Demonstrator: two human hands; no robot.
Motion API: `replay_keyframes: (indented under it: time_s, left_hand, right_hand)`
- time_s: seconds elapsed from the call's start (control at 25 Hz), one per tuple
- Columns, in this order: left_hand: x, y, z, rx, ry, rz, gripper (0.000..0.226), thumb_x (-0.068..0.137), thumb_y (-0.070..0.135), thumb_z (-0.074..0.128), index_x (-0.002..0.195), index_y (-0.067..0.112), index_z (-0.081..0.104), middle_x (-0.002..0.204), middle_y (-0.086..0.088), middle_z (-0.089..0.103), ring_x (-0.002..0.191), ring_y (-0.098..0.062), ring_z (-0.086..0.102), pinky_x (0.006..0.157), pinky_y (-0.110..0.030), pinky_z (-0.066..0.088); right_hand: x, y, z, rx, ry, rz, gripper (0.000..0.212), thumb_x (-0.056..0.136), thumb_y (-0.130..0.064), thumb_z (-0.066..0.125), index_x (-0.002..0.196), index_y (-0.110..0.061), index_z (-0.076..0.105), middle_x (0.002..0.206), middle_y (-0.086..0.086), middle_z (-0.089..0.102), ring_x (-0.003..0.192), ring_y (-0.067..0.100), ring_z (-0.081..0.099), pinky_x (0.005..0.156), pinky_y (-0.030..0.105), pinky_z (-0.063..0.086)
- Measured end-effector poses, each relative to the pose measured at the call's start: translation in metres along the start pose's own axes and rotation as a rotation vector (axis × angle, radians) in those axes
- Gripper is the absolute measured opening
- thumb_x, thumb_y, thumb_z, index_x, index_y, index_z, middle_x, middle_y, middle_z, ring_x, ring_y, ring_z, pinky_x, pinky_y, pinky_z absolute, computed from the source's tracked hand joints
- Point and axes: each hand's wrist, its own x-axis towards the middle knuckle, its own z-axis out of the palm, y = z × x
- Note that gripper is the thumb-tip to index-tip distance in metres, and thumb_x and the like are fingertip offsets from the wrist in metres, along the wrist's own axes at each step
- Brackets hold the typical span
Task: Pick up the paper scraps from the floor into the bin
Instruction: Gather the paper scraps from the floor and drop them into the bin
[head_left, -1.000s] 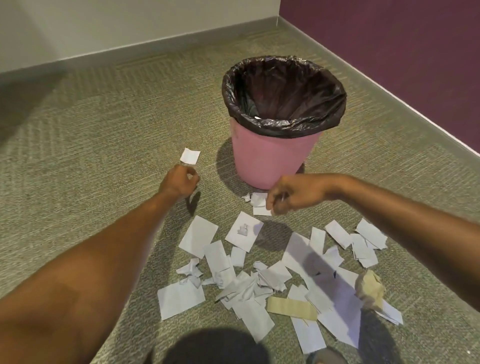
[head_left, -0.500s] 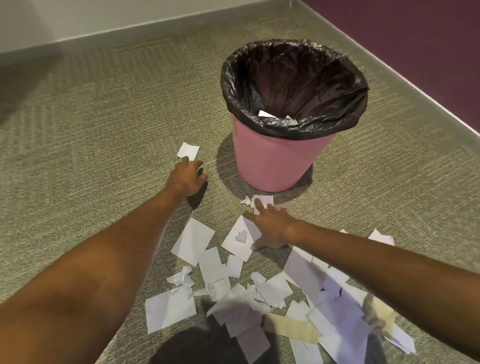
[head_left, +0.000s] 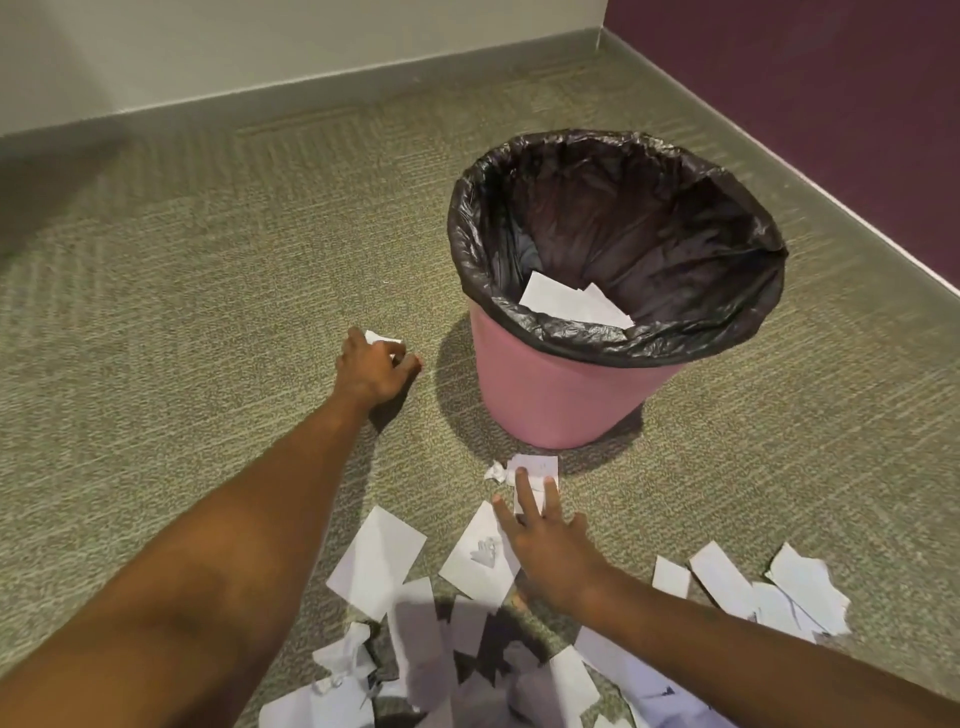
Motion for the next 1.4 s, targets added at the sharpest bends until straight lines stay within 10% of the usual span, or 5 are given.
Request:
replay_keyframes:
  time_s: [0.4,0.76,0.92,1.16,1.4]
  left_hand:
    - [-0.016,-0.002,-0.001,-0.173,0.161,0.125,0.015,0.086,0.013,0.068,0.092,-0.001,0.068,0.094,-0.005,0.056,0.09,-0.023,0.059,0.074,-0.023,0.04]
    - [-0.185,0.011,0.031,-0.489,-0.114,0.297,0.043,0.076,0.012,0.076,0.045,0.017,0.047,0.047,0.014,0.048,0.05,0.001,0.047,0.055,-0.02,0.038]
    - [-0.229,0.011,0.038,-0.35,-0.346,0.432,0.027,0.071,0.037,0.078,0.091,0.036,0.059,0.085,0.006,0.048,0.073,-0.003,0.047,0.068,-0.029,0.044]
    - [-0.255,0.037,0.036,-0.034,-0.33,0.407,0.096,0.078,0.045,0.074,0.152,0.028,0.016,0.143,-0.006,0.032,0.127,-0.027,0.043,0.098,-0.038,0.044]
    - [-0.257,0.055,0.049,0.477,-0.575,0.577,0.119,0.064,0.071,0.071,0.153,0.036,0.0,0.159,-0.017,-0.019,0.147,-0.042,-0.013,0.116,-0.061,0.006]
  right_hand:
    - [-0.001,-0.001,-0.003,0.074,-0.034,-0.003,0.1,0.085,0.002,0.064,0.155,-0.016,-0.005,0.156,0.022,-0.03,0.141,0.056,-0.016,0.105,0.077,0.019]
    - [-0.013,0.007,-0.012,-0.058,0.011,-0.022,0.106,0.083,-0.047,0.069,0.155,-0.022,-0.004,0.162,0.014,-0.017,0.147,0.047,-0.002,0.101,0.059,0.041]
    - [-0.036,0.008,-0.016,-0.049,0.023,-0.022,0.086,0.09,-0.038,0.062,0.154,-0.013,0.01,0.163,0.01,0.0,0.146,0.044,0.012,0.104,0.058,0.039]
    - [-0.095,0.016,0.013,0.133,0.274,-0.028,0.045,0.089,-0.014,0.056,0.133,-0.012,0.046,0.124,0.01,0.056,0.106,0.035,0.058,0.084,0.042,0.049]
    - [-0.12,0.048,0.037,0.315,0.042,0.211,0.106,0.074,-0.073,0.062,0.155,-0.025,0.012,0.164,0.005,0.005,0.149,0.033,0.014,0.115,0.057,0.023]
